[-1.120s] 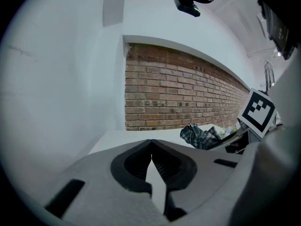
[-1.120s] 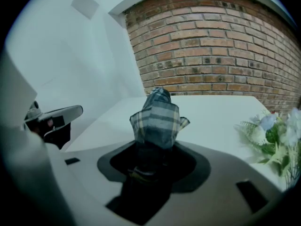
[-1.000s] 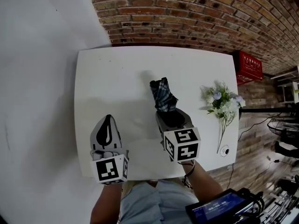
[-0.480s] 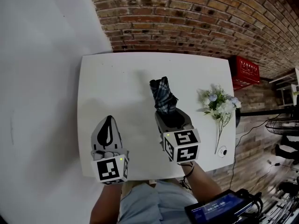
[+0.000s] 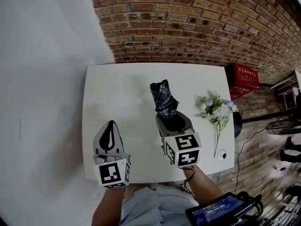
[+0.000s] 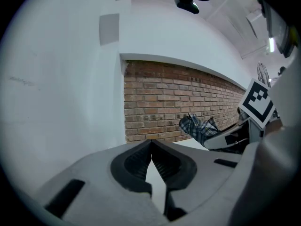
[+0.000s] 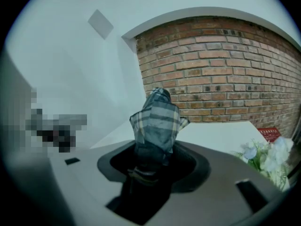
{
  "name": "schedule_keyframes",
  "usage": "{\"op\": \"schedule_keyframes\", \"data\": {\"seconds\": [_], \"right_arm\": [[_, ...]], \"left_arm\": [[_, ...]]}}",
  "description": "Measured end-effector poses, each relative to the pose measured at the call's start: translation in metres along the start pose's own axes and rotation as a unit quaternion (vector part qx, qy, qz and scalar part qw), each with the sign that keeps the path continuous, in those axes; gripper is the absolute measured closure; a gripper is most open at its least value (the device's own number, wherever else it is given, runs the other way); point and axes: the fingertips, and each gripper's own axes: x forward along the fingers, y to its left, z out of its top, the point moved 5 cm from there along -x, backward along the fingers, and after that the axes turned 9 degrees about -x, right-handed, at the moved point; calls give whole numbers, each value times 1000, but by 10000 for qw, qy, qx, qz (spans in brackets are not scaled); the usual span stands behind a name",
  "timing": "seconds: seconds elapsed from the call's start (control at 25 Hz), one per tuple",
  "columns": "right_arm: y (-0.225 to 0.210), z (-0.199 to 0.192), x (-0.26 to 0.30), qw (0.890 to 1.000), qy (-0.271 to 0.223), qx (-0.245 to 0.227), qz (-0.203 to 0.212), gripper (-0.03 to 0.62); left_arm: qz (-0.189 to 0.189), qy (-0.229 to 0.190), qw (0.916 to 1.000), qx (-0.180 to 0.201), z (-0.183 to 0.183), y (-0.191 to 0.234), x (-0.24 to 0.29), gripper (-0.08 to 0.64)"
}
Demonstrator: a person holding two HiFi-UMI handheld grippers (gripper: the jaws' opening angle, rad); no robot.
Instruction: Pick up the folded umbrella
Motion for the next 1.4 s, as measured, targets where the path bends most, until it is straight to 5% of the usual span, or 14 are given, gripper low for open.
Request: {"op": "schedule_keyframes", "data": {"seconds": [1.4], "right_arm": [[-6,56,-109,9924,-1183,-309,-136,388]], "left_arm": [[-218,-749,9964,322,69,-68,-70,554]]}}
